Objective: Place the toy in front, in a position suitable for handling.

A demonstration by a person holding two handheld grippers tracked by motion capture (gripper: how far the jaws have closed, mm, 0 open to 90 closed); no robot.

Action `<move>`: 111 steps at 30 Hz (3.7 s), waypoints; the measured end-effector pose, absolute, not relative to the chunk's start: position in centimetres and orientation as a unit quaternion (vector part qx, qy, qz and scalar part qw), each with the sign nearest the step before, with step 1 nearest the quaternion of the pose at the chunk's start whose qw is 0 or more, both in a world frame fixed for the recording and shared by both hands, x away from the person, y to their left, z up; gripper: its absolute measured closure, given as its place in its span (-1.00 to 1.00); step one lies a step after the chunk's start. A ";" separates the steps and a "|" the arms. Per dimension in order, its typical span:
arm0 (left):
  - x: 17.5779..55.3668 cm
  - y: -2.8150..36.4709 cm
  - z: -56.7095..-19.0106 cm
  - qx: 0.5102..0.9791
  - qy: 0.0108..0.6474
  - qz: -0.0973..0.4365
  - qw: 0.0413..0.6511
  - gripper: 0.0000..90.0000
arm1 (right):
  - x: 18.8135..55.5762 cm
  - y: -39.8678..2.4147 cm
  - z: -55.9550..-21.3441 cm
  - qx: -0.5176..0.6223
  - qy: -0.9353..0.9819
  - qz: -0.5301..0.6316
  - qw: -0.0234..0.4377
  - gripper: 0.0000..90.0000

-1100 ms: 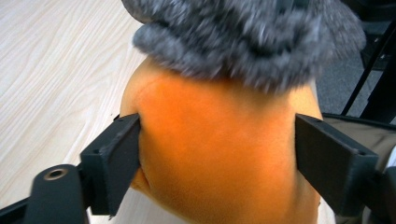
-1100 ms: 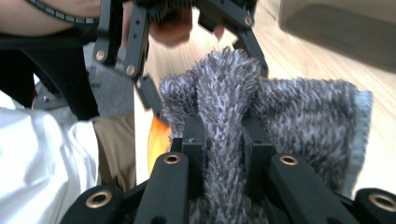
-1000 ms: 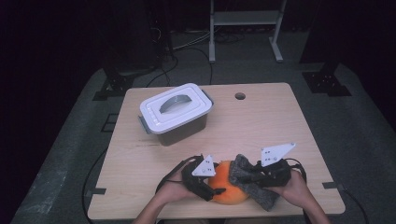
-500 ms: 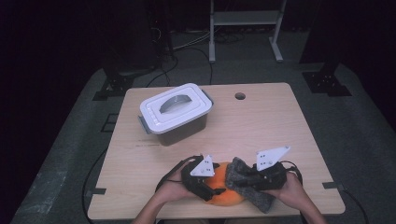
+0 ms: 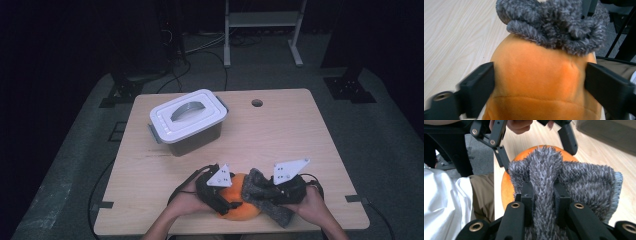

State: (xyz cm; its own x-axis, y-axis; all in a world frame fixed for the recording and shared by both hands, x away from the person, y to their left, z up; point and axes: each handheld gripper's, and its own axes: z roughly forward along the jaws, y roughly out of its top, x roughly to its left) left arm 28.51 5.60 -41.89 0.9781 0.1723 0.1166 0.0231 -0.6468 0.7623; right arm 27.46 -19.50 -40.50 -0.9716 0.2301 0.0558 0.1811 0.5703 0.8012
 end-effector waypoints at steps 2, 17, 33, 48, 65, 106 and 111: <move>28.4 5.7 -41.6 0.901 0.060 0.103 0.418 -0.17 | 27.5 -19.5 -40.4 0.122 0.884 0.449 0.031 0.65; 28.5 5.7 -41.6 0.901 0.058 0.132 0.409 -0.41 | 27.9 -19.0 -40.5 0.134 0.880 0.454 0.038 0.65; 28.4 5.7 -40.6 0.901 0.059 0.109 0.416 -0.70 | 28.4 -19.7 -41.4 0.148 0.872 0.467 0.007 0.66; 29.0 6.8 -41.6 0.899 0.074 0.090 0.422 -0.30 | 29.6 -22.5 -42.4 0.194 0.865 0.463 -0.003 0.66; 30.0 8.3 -42.1 0.892 0.091 0.059 0.439 -0.31 | 29.8 -22.3 -42.4 0.198 0.862 0.466 -0.003 0.66; 29.3 7.9 -41.9 0.897 0.055 0.065 0.433 -0.34 | 28.9 -20.8 -41.0 0.159 0.851 0.500 0.004 0.65; 29.2 7.9 -41.9 0.898 0.050 0.064 0.433 -0.33 | 29.1 -20.1 -41.6 0.156 0.861 0.484 -0.001 0.65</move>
